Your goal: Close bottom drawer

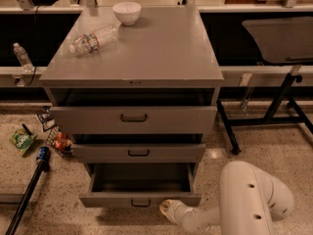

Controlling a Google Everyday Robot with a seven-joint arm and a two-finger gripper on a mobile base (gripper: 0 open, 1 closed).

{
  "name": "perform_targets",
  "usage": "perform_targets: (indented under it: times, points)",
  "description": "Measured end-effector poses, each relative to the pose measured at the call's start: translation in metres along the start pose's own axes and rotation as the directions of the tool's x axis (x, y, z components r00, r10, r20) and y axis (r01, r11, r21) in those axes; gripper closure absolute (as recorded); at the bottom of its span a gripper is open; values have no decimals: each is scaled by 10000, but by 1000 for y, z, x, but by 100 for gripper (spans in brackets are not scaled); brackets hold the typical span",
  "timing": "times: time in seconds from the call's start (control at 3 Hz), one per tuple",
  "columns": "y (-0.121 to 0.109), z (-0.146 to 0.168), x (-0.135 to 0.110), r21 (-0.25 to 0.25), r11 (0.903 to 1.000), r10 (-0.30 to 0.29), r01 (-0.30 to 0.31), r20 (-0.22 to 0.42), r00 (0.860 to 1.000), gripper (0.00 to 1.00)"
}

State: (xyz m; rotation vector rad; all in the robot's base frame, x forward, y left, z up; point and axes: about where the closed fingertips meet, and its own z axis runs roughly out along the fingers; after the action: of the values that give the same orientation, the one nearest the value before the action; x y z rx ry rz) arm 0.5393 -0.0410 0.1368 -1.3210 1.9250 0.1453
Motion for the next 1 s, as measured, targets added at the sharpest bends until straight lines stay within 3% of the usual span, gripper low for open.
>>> perform_targets:
  times: [0.67,1.0]
  points:
    - [-46,24,7,655,9978,-47,25,324,9995,100]
    - [-61,33,10,716,9974,-82,58,343,9994,100]
